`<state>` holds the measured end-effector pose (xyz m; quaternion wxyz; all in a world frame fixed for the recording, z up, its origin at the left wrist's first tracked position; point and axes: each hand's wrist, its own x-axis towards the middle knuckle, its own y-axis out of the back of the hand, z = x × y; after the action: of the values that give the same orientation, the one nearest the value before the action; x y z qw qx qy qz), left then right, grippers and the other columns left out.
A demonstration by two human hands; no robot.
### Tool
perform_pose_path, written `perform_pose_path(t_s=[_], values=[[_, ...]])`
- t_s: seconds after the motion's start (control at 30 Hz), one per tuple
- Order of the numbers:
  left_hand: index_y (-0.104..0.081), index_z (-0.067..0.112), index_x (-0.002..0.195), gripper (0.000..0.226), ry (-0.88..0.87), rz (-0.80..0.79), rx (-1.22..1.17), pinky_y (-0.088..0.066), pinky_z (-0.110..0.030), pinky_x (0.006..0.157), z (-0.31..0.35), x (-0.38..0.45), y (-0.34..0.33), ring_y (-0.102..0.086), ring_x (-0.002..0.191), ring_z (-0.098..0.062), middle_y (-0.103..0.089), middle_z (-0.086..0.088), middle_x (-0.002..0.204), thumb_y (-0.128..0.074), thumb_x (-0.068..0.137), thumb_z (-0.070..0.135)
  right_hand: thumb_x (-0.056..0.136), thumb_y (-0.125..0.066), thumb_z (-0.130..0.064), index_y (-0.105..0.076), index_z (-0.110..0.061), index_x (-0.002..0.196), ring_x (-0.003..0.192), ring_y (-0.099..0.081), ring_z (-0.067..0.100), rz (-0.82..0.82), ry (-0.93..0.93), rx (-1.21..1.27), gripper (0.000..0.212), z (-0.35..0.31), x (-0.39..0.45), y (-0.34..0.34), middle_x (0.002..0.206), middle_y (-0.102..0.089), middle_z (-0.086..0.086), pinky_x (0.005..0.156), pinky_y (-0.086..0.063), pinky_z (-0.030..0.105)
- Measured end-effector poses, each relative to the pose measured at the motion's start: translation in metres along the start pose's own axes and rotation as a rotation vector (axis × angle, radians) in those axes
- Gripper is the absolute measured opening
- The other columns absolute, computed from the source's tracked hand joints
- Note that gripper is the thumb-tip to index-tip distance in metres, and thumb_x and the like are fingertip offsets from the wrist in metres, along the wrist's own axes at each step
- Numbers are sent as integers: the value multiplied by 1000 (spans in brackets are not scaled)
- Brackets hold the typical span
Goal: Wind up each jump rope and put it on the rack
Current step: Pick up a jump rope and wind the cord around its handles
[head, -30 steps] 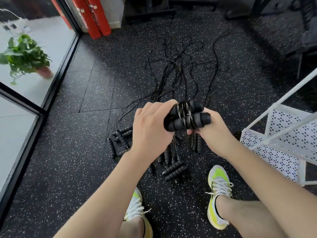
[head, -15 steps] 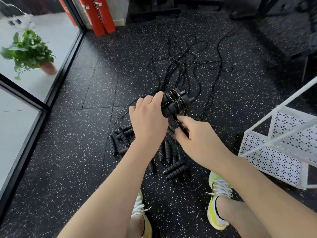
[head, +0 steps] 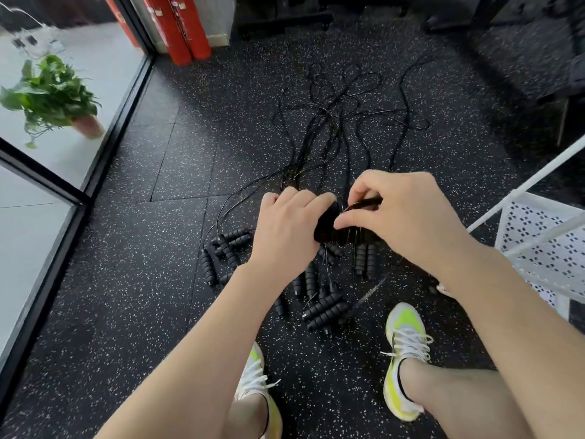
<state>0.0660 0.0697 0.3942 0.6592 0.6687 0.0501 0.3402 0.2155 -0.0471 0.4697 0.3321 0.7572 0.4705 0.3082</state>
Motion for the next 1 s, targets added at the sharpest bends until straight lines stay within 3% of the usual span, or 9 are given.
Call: perform_pose_path(t_s=[0.1,0.23,0.47,0.57,0.7,0.77,0.83,0.9,1.0], values=[[-69,28,117,36,-83,38,-60,-38,-39,74,3,-1,2,-57,85,-22,-65,11,91,-75,83,18,67,-89,-43,-72,-32,79,65,-61,2,-48,-96,164,24,10,5,2,69,-67,-16,64,-50,26],[-70,23,112,31,-186,54,-120,-38,-38,76,5,-2,8,-58,87,-21,-68,10,94,-66,84,11,79,-84,-29,-78,-30,82,74,-66,-1,-128,-67,347,7,21,8,1,79,-73,-19,71,-49,14],[-71,18,116,35,-178,119,-209,-35,-35,80,12,-1,11,-61,92,-20,-71,9,101,-69,83,7,93,-70,-34,-78,-23,87,78,-68,9,-116,-119,547,15,41,11,-6,85,-76,-3,83,-54,32],[-71,17,117,34,-160,125,-255,-37,-36,82,15,-2,12,-61,95,-19,-71,9,102,-69,83,11,90,-69,-36,-75,-13,87,77,-65,14,-174,-224,777,23,43,10,-13,83,-73,5,76,-55,30],[-69,17,120,41,-37,83,-375,-38,-34,89,19,-3,19,-57,99,-16,-69,9,105,-77,79,13,97,-64,-22,-61,-12,77,60,-57,5,-211,-385,1028,23,35,10,-31,69,-60,-6,61,-50,20],[-65,19,125,51,71,29,-425,-32,-28,93,20,-2,23,-52,102,-11,-67,9,109,-80,77,13,100,-52,3,-52,-19,71,50,-55,-3,-173,-390,888,37,29,8,-40,59,-55,-15,56,-47,14],[-63,20,128,56,144,19,-415,-29,-25,93,22,-1,25,-50,103,-11,-68,7,111,-80,75,12,101,-39,12,-43,-19,67,37,-46,-4,-124,-400,741,46,23,2,-47,48,-48,-18,49,-39,13],[-65,24,127,52,204,43,-365,-32,-28,92,24,2,27,-53,103,-14,-70,9,111,-77,77,15,97,-48,11,-47,-23,67,41,-50,-6,-139,-405,642,45,21,-5,-51,55,-51,-14,49,-38,8],[-64,30,126,48,339,72,-349,-40,-35,89,24,7,31,-56,102,-18,-70,10,107,-75,80,20,104,-43,-7,-56,-25,61,49,-49,3,-96,-294,508,48,13,-8,-57,54,-58,-9,56,-41,25]])
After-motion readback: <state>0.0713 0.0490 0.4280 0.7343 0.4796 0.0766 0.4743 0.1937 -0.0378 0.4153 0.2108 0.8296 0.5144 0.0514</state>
